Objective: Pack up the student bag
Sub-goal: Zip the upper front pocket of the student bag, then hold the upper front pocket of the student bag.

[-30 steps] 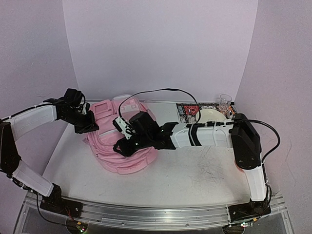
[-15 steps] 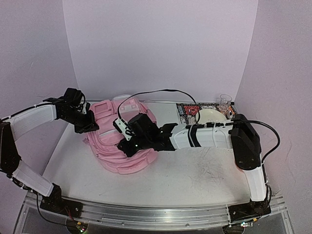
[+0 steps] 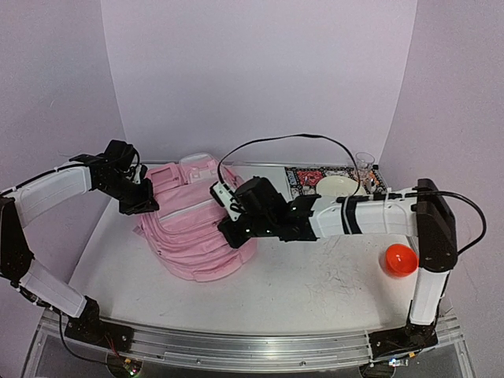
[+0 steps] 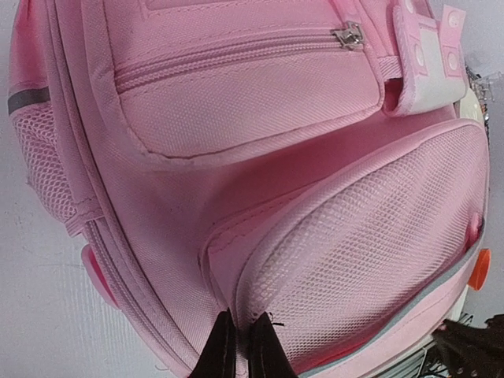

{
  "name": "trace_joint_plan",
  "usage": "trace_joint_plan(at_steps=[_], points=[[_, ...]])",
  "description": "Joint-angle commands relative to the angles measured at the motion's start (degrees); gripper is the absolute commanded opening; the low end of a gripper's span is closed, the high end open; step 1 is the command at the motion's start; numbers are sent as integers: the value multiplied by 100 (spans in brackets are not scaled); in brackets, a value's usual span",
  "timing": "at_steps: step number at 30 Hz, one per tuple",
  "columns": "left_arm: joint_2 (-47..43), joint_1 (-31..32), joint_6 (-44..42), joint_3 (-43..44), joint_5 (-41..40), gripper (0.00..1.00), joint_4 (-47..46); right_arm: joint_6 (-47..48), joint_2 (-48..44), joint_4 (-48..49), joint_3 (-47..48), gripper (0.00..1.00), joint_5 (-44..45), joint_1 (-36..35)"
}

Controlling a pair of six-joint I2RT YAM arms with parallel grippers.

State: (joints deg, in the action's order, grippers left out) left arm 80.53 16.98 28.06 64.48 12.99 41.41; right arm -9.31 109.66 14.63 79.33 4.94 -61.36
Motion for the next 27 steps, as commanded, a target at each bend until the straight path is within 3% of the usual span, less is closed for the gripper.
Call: trace_joint_plan(at_steps=[1, 7, 12, 17, 23, 27], points=[[-130, -198, -345, 371, -1218, 0, 171, -93, -771, -455, -541, 0, 562, 338], [74, -256, -555, 545, -1871, 0, 251, -216, -995, -521, -680, 0, 272, 438], [330, -251, -636, 1058, -1942, 1, 247, -336, -643, -527, -212, 0, -82, 21], [310, -248, -466, 1438, -1668, 24, 252, -553, -109, -390, 465, 0, -374, -390], [-198, -252, 18, 1159, -1403, 51, 267, -753, 462, -108, 1116, 0, -714, -571], [-672, -253, 493, 781, -1068, 61, 280, -820, 863, -39, 1621, 0, -858, -684]])
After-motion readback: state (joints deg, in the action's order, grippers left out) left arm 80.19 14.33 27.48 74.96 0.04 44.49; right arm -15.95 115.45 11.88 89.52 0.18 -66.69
